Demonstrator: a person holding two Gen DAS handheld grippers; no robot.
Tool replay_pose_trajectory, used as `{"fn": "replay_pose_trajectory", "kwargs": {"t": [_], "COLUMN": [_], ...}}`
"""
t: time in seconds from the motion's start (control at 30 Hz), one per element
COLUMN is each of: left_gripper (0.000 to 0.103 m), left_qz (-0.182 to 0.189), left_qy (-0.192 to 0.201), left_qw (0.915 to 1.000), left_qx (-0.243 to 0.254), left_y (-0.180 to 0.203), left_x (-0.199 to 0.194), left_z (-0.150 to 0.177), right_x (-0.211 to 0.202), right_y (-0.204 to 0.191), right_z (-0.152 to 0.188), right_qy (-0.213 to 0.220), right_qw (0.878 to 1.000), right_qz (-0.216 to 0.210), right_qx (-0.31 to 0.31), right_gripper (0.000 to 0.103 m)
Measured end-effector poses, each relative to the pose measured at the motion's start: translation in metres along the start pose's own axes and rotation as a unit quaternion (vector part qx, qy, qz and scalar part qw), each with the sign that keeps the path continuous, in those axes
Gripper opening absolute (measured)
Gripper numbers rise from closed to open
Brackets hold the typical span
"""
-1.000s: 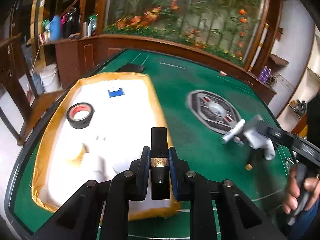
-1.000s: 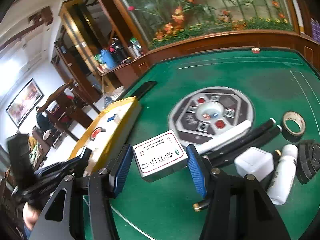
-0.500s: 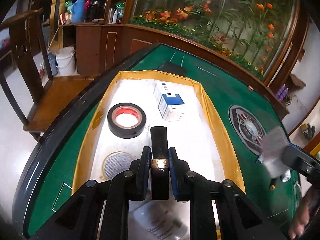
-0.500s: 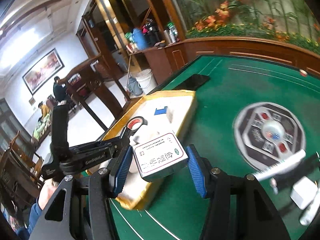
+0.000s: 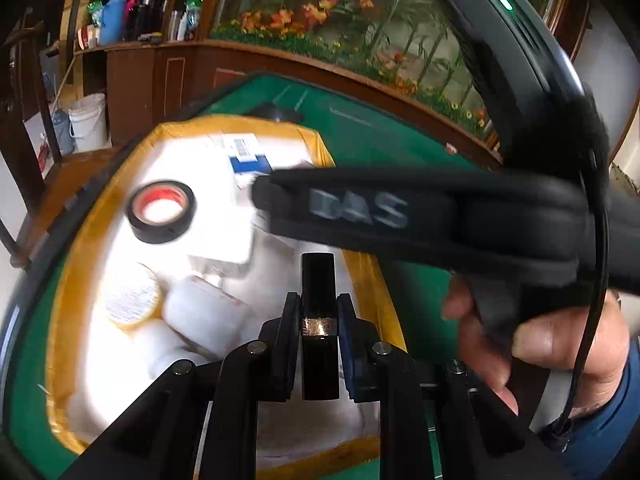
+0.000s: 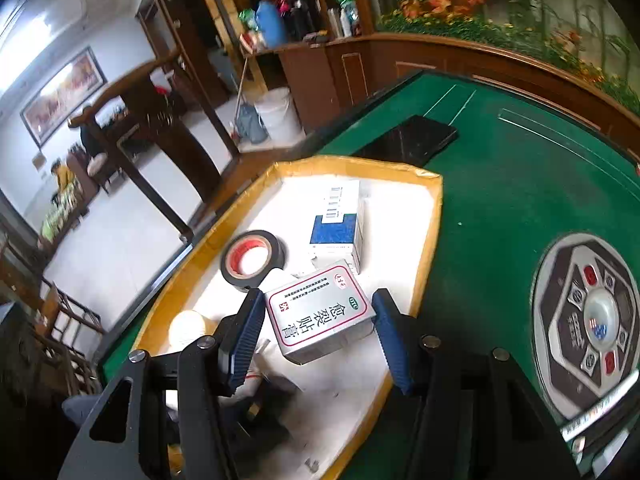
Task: Organize rigid objects
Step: 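Carry the black tube and white-pink box into the white tray and open both tools, then grasp the white paint marker with the left tool while the right tool grasps the black rubber pad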
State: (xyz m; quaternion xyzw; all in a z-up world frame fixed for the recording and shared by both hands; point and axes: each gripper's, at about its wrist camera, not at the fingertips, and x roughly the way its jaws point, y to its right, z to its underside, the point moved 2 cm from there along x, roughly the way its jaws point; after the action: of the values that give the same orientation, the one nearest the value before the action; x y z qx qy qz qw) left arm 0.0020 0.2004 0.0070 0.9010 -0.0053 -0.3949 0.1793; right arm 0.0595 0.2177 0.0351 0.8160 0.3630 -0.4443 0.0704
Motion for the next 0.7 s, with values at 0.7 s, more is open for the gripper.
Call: {"fn": "replay_pose_trajectory", "kwargs": {"t": [0.7], "left_gripper": [0.044], "left_qz": [-0.013], "left_qy": [-0.006], "left_qw": [0.9999], "left_qx": [0.003], "left_y": [0.011], "left_x": [0.003], "left_z": [0.012], "right_x": [-0.014], "right_y": [0.012], "right_z": [0.011], "right_qy": [0.015], "right_qw": [1.000], "right_qz": [-0.025], "right_qx": [0.006], "right_gripper": [0.069]}}
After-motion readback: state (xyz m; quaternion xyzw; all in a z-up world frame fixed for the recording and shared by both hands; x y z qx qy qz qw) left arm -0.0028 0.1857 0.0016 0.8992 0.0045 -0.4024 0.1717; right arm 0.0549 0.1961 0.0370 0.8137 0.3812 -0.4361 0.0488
